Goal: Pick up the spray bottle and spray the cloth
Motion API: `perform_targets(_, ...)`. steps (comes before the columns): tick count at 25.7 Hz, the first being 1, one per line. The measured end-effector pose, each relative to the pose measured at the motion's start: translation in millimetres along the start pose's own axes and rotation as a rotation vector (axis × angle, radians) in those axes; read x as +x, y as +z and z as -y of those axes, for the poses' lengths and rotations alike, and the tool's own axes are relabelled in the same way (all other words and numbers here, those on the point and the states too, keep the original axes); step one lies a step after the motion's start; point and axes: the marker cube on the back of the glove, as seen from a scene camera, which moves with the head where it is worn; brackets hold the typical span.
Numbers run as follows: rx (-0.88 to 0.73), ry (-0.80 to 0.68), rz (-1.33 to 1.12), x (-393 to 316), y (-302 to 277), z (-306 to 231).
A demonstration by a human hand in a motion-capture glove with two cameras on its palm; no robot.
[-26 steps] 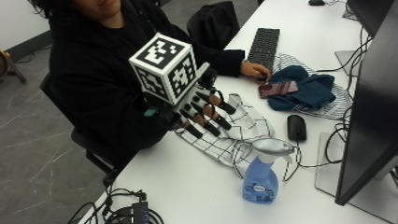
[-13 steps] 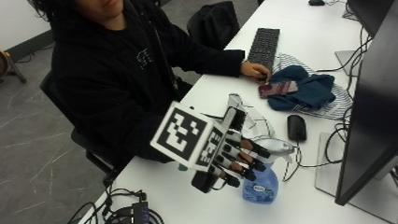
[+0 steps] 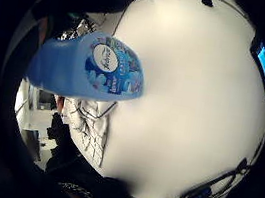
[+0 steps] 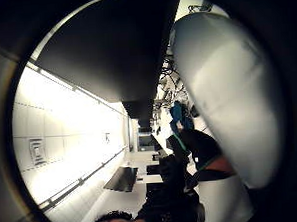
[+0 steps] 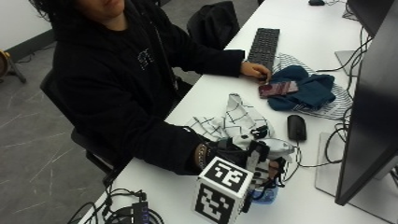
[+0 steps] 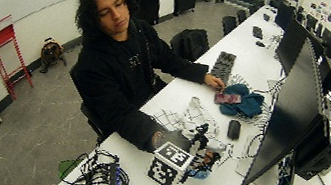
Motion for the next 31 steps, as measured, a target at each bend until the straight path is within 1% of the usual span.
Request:
perform_targets(4,0.05,-0.002,0.192,6.5,10.6,6.0)
perform_targets(6,0.092,-0.023,0.237,8.5,14.6,10.2)
perform_targets(11,0.239,-0.068,0.223,16.8,22.4,18.8)
perform_targets(17,0.54,-0.175,0.118,16.2,18.3,28.0)
perform_targets(22,0.664,-0.235,0.107,7.3,18.4,50.2)
perform_targets(24,0.654,-0.247,0.113,5.6,18.1,53.6)
perform_targets(28,0.543,-0.242,0.133,5.7,19.3,52.3)
perform_targets(31,0.331,-0.225,0.147,9.3,7.7,27.4)
